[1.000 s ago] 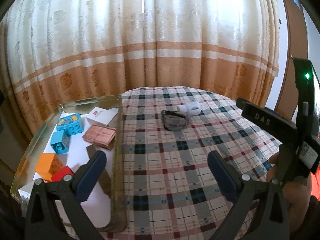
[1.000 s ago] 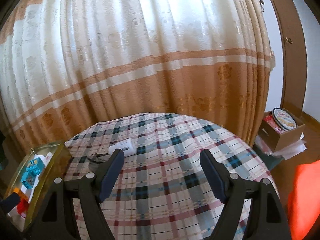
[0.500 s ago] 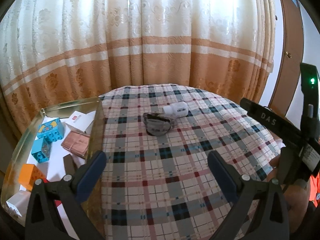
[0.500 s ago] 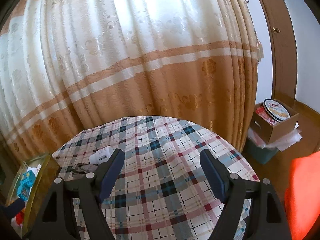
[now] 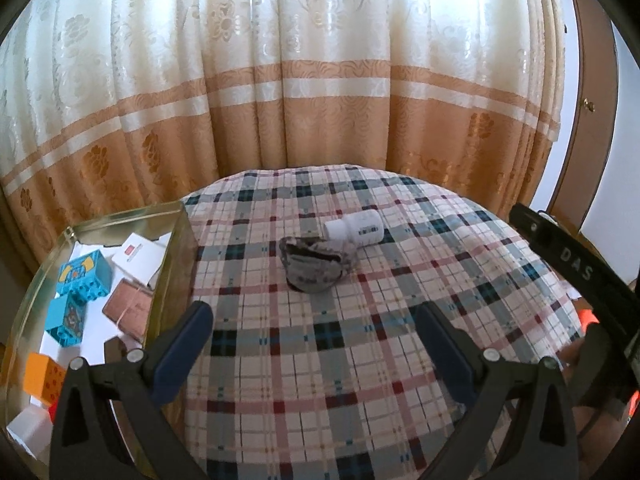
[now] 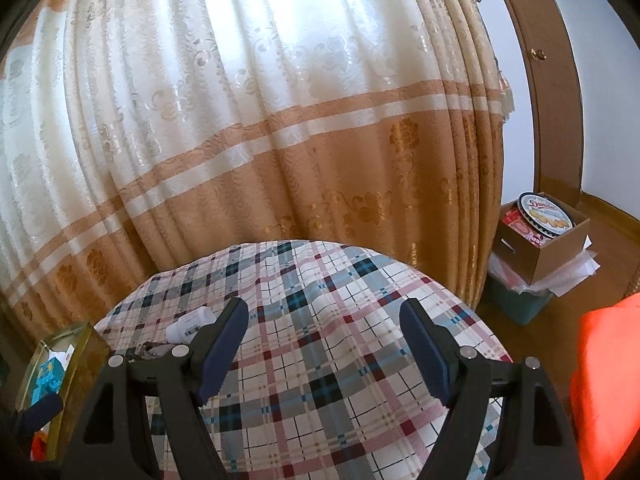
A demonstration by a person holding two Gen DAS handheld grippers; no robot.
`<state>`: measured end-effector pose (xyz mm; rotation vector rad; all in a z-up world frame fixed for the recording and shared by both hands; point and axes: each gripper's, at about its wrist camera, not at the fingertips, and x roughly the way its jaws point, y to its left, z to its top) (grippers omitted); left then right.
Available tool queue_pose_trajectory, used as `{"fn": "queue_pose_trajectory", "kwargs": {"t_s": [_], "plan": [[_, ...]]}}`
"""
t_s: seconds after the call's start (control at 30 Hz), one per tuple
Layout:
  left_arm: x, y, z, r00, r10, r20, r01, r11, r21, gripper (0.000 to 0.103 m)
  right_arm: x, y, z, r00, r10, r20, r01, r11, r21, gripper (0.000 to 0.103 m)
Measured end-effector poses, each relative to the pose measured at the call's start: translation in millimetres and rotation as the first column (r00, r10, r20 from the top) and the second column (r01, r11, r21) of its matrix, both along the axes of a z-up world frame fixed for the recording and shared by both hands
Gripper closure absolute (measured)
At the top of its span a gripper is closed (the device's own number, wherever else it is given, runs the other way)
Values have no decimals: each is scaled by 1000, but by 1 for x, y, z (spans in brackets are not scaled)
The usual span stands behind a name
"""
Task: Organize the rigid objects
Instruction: 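Grasp the gray fabric pouch with the left tool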
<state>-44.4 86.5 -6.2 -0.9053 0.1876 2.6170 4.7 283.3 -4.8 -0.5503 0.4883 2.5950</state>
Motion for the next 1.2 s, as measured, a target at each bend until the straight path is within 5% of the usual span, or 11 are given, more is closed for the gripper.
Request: {"fn": "queue_pose_trajectory", "kwargs": {"t_s": [0.8, 1.07, 1.2], "plan": [[-34, 10, -21, 995, 62, 81, -62, 998, -10, 1, -10, -7, 0, 999, -8, 38, 5, 998, 58, 23], [-66, 26, -24, 988, 129, 85, -128, 992, -18, 1, -11, -12, 0, 999, 4, 46, -7, 997, 71, 23], [-88, 30, -33, 978, 149, 147, -146, 989, -31, 1, -13, -11, -2, 998, 11, 57, -14, 998, 61, 23]]}}
